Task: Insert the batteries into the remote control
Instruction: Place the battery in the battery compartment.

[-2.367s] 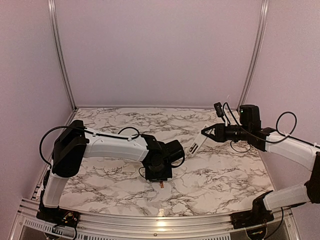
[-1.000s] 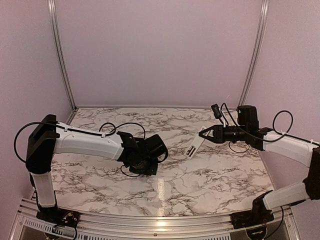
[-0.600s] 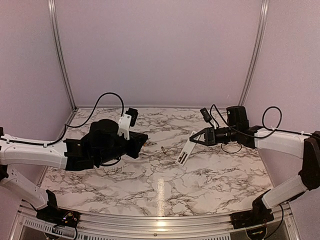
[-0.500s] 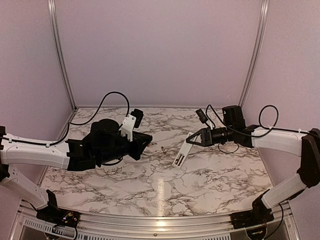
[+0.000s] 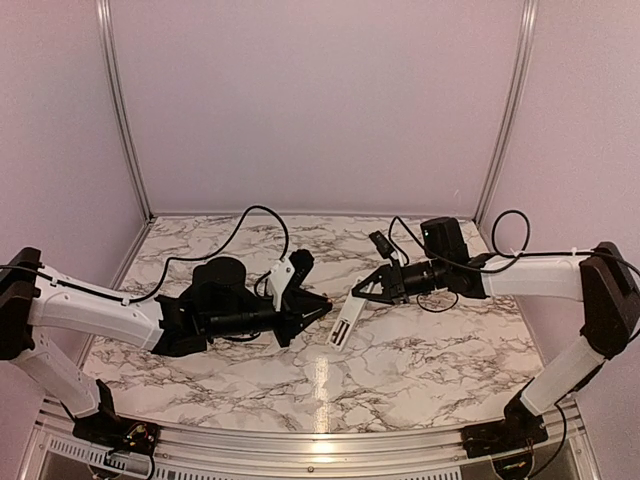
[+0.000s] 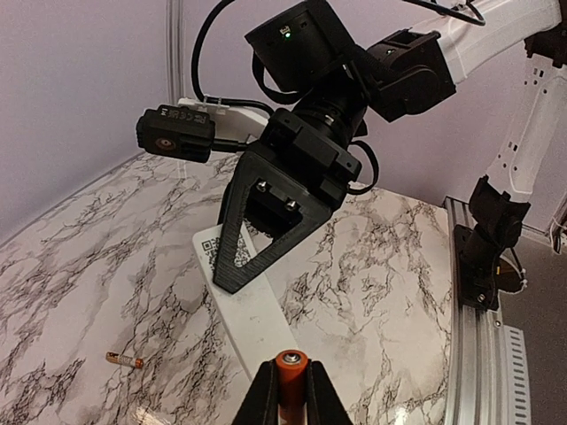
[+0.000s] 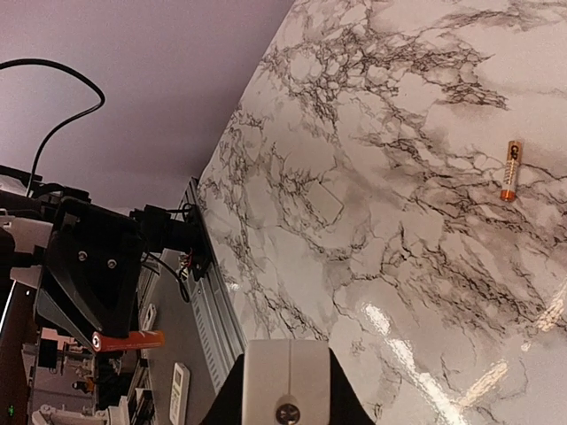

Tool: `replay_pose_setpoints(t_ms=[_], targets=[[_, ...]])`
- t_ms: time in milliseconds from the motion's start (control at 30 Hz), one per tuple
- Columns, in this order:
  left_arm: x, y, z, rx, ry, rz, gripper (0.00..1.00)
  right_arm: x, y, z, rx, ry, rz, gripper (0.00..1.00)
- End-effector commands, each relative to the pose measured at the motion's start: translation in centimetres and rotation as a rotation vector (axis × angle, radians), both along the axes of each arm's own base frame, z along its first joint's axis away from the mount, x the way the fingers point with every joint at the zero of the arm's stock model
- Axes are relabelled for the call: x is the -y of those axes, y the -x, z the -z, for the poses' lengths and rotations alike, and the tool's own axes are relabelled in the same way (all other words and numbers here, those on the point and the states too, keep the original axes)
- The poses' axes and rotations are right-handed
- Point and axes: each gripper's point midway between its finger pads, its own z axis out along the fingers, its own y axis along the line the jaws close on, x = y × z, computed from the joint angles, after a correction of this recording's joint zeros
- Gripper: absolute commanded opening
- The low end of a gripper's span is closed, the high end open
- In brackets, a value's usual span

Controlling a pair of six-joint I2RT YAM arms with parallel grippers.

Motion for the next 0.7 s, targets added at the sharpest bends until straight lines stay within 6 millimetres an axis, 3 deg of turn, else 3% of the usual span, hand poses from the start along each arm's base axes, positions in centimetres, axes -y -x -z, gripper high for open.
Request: replay_pose_setpoints(t_ms=[0,333,667], targets=[[1.3,0.3,-1.2,0.050,0.045,0.055,0.00,-1.3,-0.6,-2.5,0.012,-0.067,-0.008,0.00],[3.3,-0.1,1.0,-0.015,0.023,0.075,0.00,-1.4,-0.4,-2.4,-0.022,-0.075,-0.004,0.00],[3.2,-1.6,3.1,-0.005,-0.049,0.001,0.00,-1.3,-0.1,-2.8,-0.031,-0.084,-0.012,0.00]])
